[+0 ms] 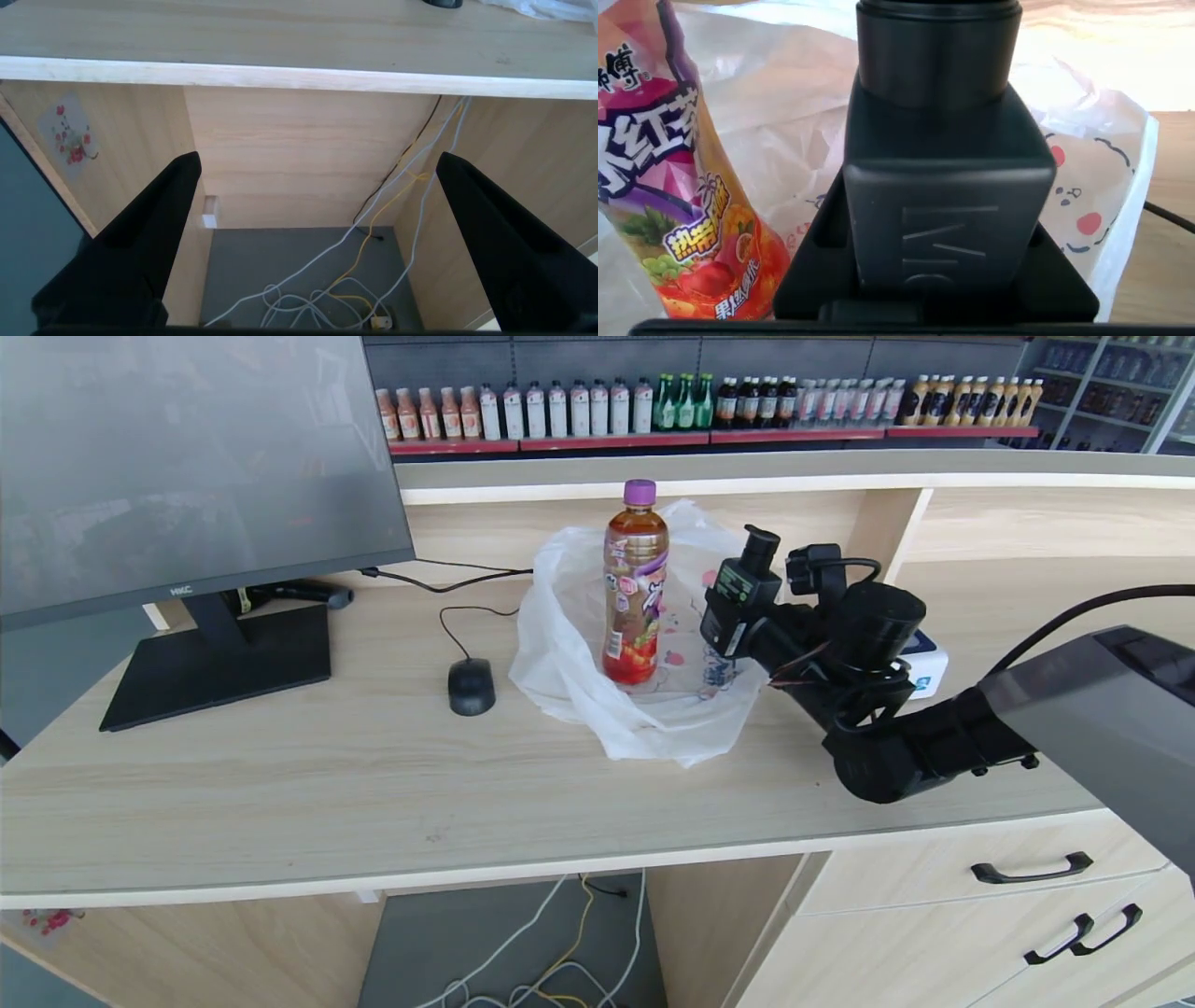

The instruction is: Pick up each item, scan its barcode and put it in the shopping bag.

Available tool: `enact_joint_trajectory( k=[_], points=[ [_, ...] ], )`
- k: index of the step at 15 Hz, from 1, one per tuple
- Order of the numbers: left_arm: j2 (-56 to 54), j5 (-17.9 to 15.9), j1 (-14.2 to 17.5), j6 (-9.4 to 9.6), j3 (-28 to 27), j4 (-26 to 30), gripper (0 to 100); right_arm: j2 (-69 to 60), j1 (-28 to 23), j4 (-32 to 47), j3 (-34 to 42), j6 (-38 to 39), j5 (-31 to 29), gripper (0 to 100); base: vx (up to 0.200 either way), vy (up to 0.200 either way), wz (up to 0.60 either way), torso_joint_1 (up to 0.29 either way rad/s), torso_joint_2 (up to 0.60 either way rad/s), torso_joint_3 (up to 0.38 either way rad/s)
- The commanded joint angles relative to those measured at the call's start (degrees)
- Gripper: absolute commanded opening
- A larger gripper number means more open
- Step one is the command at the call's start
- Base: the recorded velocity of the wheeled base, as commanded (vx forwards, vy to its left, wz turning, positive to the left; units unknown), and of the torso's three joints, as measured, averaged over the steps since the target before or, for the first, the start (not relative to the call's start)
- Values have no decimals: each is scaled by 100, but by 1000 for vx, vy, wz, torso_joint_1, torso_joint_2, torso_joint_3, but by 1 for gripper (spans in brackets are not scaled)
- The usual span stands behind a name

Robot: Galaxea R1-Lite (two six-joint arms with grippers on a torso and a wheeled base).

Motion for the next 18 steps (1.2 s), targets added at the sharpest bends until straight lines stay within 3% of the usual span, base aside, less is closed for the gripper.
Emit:
enact_joint_trajectory(
  k=[1, 18],
  points=[
    [0, 0, 10, 10, 0, 0, 100, 89, -3, -2, -14, -7, 2, 0, 0, 0, 0, 0, 0, 0],
    [0, 0, 10, 1, 0, 0, 100, 634, -3, -2, -312, -24, 2, 0, 0, 0, 0, 0, 0, 0]
  ],
)
